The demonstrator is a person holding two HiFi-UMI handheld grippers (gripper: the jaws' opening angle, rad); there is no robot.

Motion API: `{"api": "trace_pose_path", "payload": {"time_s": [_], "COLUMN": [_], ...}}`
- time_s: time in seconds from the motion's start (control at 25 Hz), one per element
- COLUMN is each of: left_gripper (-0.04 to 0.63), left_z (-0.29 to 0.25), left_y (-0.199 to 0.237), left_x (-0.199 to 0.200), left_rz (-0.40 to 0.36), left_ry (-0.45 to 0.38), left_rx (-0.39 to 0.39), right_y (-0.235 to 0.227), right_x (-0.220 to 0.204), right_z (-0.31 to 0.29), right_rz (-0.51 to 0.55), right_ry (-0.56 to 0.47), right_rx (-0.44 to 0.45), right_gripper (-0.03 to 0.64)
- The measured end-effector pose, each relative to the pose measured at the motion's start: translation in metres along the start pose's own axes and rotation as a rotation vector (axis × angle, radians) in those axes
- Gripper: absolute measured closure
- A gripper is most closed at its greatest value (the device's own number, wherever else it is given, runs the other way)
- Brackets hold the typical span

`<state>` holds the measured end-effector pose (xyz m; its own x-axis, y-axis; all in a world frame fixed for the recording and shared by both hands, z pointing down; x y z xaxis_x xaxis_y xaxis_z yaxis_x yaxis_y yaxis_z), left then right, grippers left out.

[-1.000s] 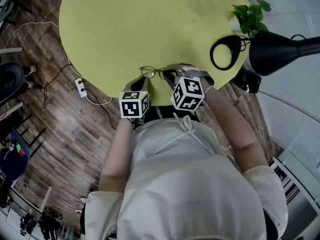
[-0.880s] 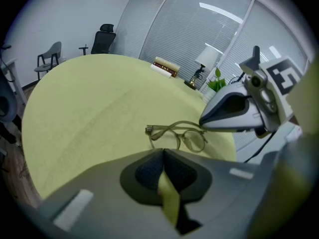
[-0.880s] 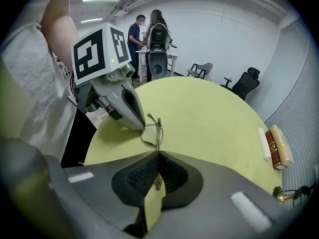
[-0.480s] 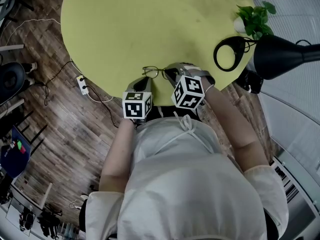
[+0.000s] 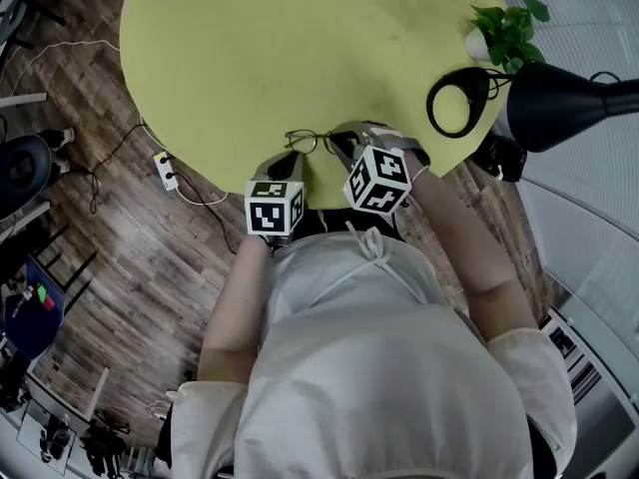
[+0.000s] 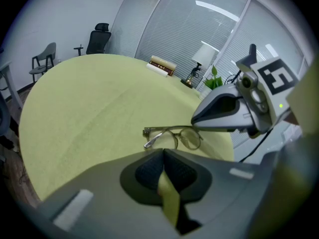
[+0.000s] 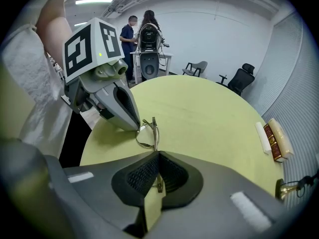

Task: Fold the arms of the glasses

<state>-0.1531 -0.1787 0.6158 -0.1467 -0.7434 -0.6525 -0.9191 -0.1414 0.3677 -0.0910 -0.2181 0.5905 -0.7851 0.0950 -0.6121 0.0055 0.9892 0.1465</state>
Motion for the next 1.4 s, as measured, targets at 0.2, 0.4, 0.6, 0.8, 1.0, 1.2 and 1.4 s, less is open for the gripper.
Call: {"api": "trace_pose_path", "payload": {"time_s": [0.2, 0.4, 0.6, 0.8, 1.0, 1.2, 1.4], "left_gripper": [0.588, 0.588, 0.588, 0.588, 0.588, 0.588, 0.588], "left_z": [0.017, 0.048, 0.093, 0.136, 0.174, 0.184, 0.182], "left_y": [-0.007, -0.015, -0.046, -0.071, -0.089, -0.1, -0.103], "left_x": [0.033, 0.088, 0.149, 0.197, 0.227, 0.234, 0.233], "left_rz": [-0.011, -0.09, -0.222, -0.3, -0.351, -0.34, -0.337], "left_ry": [-0.123, -0.288, -0.474, -0.61, -0.714, -0.734, -0.724], "left_rx": [-0.023, -0.019, -0.051, -0.074, -0.073, -0.082, -0.076], "right_y": [-0.009, -0.015, -0.029, -0.041, -0.052, -0.058, -0.056], "right_x": [0.018, 0.049, 0.084, 0.096, 0.102, 0.105, 0.104], "right_z": [0.021, 0.061, 0.122, 0.173, 0.215, 0.238, 0.238], "right_rz": [-0.046, -0.212, -0.358, -0.438, -0.555, -0.555, -0.547], "right_ry": [-0.109, -0.288, -0.513, -0.624, -0.715, -0.714, -0.688], "right_rx": [-0.094, -0.177, -0.319, -0.492, -0.644, -0.726, -0.751], "right_gripper": [0.618, 0.618, 0.618, 0.618, 0.618, 0.618, 0.62]}}
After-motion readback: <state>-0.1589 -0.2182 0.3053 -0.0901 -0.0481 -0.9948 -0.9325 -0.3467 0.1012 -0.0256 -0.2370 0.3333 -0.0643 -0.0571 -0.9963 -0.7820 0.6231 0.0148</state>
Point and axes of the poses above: the fingertips, and each gripper's own axes: z backward along the fingers, y to its left, x out of its top, the point moved 1 cm from there along z, backward along the fingers, and after that the axes turned 11 degrees about -y, right-handed, at the moved point
